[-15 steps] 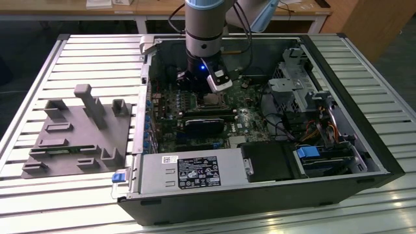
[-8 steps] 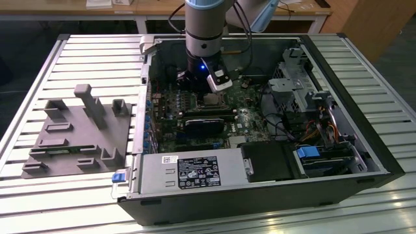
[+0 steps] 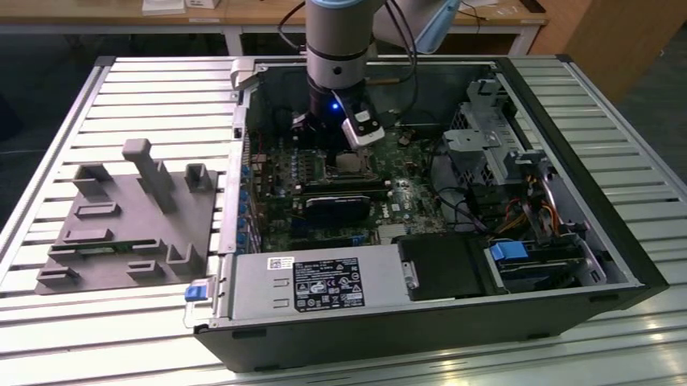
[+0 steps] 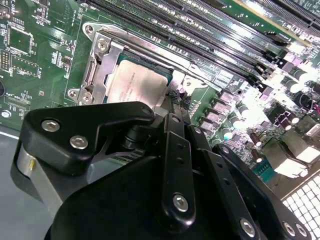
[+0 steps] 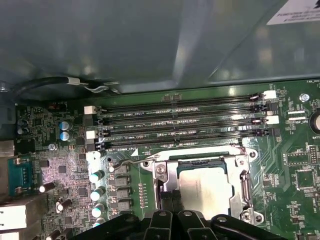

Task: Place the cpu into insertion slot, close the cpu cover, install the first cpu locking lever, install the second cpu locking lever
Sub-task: 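Close the cpu cover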

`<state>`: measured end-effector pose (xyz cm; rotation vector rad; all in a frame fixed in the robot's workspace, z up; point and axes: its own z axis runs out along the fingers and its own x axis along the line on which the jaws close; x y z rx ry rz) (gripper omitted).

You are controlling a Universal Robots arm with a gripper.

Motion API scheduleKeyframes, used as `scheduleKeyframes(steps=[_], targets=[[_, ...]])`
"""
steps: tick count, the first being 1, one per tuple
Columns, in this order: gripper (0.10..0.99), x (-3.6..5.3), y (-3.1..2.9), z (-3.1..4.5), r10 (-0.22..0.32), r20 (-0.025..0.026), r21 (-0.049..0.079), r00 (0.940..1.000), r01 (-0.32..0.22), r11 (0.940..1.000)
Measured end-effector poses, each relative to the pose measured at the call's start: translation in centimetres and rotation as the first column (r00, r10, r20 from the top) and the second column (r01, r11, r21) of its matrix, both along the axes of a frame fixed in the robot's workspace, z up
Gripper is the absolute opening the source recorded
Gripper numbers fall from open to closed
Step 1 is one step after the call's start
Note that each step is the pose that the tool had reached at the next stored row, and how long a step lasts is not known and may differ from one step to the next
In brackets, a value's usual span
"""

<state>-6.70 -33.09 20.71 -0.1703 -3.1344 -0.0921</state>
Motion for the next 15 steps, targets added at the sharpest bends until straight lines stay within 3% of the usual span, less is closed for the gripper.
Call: scheduleKeyframes(steps=[4,15], targets=[[0.106,0.15,0.00,0.02,0.000,-0.0001,0.000,1.0000,0.000,1.0000],[0.106,2.13,0.00,0.02,0.000,-0.0001,0.000,1.0000,0.000,1.0000]])
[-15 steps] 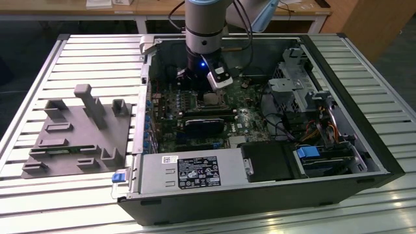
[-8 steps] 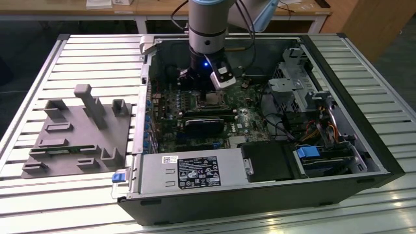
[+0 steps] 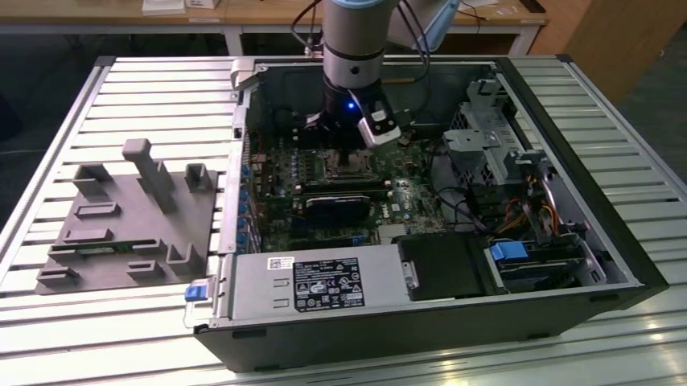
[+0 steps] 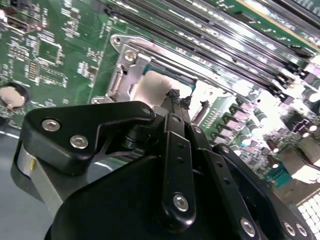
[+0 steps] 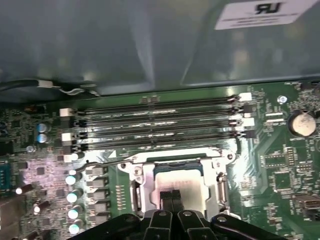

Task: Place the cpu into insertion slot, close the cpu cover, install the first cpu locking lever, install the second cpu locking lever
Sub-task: 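Close the cpu cover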

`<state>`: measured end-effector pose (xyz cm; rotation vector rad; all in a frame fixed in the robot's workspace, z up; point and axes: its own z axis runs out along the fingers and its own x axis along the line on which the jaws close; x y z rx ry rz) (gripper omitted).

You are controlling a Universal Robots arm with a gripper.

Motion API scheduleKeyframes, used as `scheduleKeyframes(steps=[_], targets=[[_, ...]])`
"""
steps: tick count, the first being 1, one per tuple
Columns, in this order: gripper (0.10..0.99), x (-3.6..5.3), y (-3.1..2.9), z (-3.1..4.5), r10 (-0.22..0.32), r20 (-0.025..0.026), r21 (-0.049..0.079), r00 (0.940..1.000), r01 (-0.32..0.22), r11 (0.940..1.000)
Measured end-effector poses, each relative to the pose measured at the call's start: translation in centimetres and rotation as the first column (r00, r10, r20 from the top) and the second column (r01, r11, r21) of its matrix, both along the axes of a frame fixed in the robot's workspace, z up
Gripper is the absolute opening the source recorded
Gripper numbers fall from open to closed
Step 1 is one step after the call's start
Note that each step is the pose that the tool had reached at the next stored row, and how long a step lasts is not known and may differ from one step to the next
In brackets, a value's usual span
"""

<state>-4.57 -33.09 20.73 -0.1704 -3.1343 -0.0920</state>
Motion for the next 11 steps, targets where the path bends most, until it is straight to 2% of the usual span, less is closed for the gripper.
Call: scheduleKeyframes(steps=[4,8,9,10,11], targets=[[0.106,0.58,0.01,0.00,0.000,0.0001,0.000,1.0000,0.000,1.0000],[0.106,0.63,0.03,0.00,0.000,0.0008,-0.005,1.0000,0.000,1.0000],[0.106,0.63,0.03,0.01,0.000,0.0041,-0.006,1.0000,0.000,1.0000],[0.106,0.63,0.03,0.00,0.000,0.0094,-0.006,1.0000,0.000,1.0000],[0.106,0.61,0.03,0.00,0.000,0.0171,-0.006,0.9999,0.000,1.0000]])
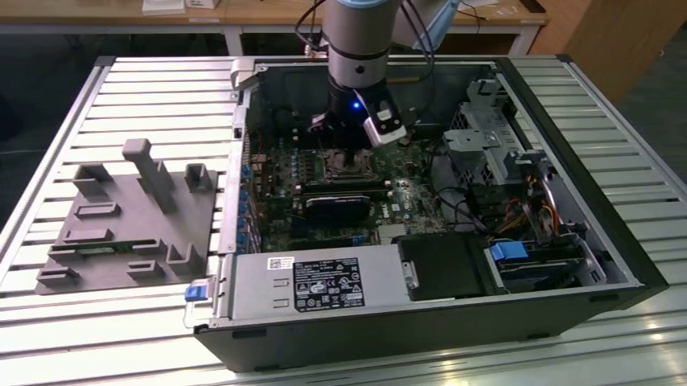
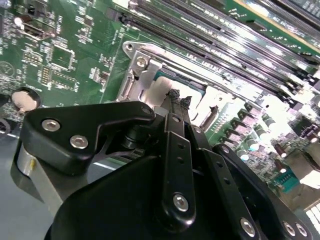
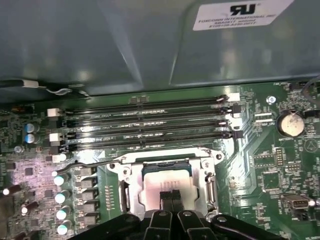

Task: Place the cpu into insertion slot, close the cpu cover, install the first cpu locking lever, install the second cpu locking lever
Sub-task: 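Close the cpu cover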

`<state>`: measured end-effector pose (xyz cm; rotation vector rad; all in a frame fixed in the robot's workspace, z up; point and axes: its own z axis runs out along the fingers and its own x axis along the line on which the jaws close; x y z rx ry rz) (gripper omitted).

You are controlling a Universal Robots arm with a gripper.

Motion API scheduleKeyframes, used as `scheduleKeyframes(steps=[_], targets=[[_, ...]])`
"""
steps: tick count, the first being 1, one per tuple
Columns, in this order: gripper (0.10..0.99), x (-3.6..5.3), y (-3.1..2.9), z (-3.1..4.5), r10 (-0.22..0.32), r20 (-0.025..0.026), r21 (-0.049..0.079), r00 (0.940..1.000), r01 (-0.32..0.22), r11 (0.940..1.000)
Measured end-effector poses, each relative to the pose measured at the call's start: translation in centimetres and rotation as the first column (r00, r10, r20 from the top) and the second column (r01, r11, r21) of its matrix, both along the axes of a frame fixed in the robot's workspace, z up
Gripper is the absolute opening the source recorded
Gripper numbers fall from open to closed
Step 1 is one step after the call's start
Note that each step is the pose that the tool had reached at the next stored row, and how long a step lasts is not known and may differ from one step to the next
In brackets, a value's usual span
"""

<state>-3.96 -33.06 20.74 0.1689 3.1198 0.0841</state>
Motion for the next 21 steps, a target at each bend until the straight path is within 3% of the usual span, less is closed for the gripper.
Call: scheduleKeyframes(steps=[1,3,8,21], targets=[[0.106,-0.02,0.00,0.00,0.000,0.0076,0.000,1.0000,0.000,1.0000],[0.106,-0.03,0.00,0.05,0.000,0.0139,0.001,0.9999,0.000,1.0000],[0.106,-0.04,0.00,0.92,0.000,0.0160,0.003,0.9999,0.000,1.0000],[0.106,-0.04,0.00,3.09,0.000,0.0160,0.004,0.9999,0.000,1.0000]])
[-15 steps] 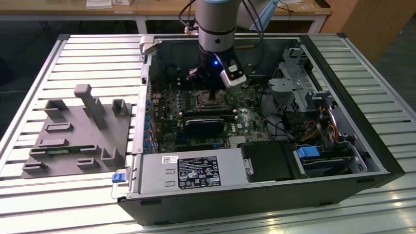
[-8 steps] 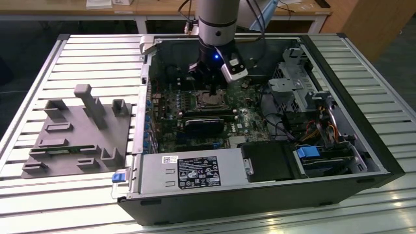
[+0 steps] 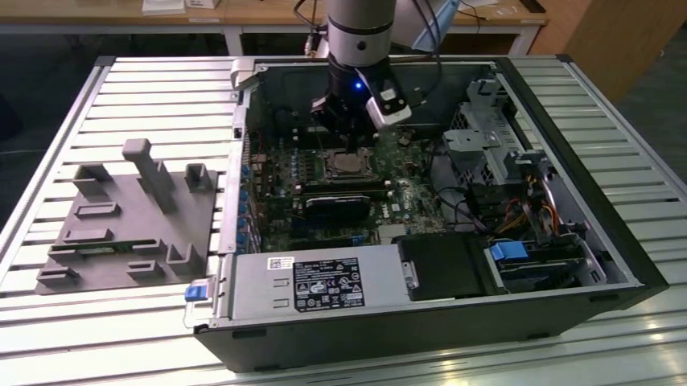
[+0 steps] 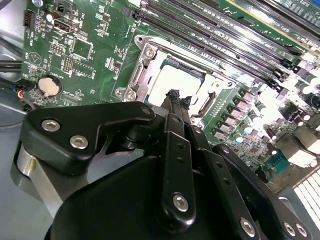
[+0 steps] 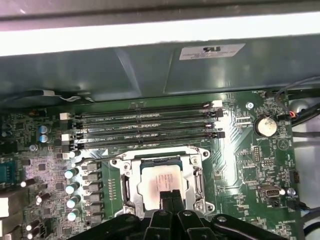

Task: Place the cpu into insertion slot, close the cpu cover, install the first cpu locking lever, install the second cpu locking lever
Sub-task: 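Close the cpu cover, then install the first cpu locking lever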

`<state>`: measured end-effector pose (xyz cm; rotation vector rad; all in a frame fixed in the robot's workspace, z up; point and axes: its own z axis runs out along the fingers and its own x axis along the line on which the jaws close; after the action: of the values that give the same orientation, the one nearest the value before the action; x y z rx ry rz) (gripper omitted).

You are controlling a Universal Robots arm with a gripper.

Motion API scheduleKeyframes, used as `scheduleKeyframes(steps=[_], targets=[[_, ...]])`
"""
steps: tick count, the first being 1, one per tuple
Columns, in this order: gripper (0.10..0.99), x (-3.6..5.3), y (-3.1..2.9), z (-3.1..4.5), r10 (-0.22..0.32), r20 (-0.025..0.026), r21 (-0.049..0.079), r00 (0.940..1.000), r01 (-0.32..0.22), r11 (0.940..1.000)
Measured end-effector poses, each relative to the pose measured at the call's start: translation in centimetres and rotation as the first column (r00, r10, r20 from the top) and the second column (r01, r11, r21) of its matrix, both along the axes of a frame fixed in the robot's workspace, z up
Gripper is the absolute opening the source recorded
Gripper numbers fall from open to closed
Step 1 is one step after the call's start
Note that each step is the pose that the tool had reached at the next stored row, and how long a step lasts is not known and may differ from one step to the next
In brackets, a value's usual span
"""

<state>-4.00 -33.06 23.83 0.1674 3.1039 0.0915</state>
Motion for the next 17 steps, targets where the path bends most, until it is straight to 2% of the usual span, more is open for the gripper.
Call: scheduleKeyframes(steps=[8,17], targets=[[0.106,0.00,0.00,1.16,0.000,0.0000,0.000,1.0000,0.000,1.0000],[0.106,0.00,0.00,1.25,0.000,0.0001,0.000,1.0000,0.000,1.0000]])
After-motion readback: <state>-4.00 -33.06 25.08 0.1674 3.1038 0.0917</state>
